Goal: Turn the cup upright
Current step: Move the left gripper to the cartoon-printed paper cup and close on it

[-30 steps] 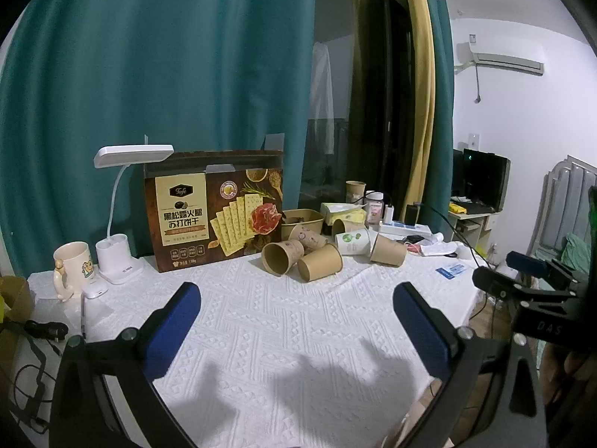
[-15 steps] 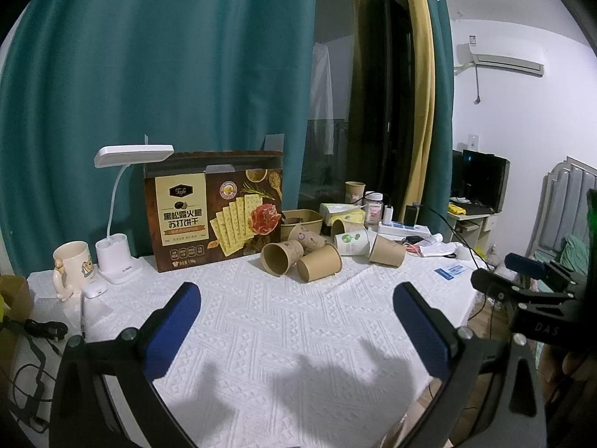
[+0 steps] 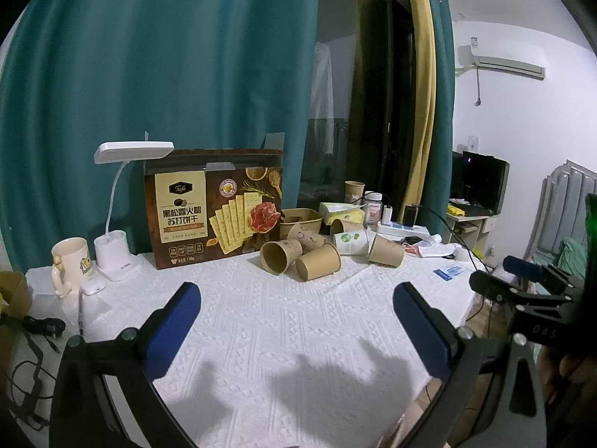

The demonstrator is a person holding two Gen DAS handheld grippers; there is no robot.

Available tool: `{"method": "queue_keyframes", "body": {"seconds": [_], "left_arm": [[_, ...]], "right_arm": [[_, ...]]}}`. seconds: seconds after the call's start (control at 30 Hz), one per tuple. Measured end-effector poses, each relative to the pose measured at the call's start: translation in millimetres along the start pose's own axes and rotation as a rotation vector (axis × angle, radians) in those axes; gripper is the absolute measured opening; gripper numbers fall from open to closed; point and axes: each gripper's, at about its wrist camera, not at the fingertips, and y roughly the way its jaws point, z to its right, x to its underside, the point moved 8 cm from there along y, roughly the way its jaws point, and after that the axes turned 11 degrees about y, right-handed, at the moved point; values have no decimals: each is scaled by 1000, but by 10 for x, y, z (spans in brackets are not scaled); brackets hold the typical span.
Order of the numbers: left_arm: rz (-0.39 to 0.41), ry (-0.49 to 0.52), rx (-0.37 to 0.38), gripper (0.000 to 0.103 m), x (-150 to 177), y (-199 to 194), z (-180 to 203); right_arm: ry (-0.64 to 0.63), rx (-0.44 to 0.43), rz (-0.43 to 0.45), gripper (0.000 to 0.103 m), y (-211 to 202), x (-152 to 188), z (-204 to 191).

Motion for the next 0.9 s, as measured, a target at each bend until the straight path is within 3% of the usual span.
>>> {"method": "queue_keyframes", "body": {"seconds": [0.27,0.4,0.63,0.9], "left_arm": [[-1,-3,3,103,10,-4,-10],[-54,1,38,103,39,172,-8],[-246,51,119,103,156,1008,-159],[-434,178,104,103,244,2304,-416]], "right_arm": [[-2,0,-4,84,30,7,-10],[-13,3,-17,84,147,-3,-39],[8,30,-119,84,931,-109,399],[54,62,-233,84,1906,-187,888]]}}
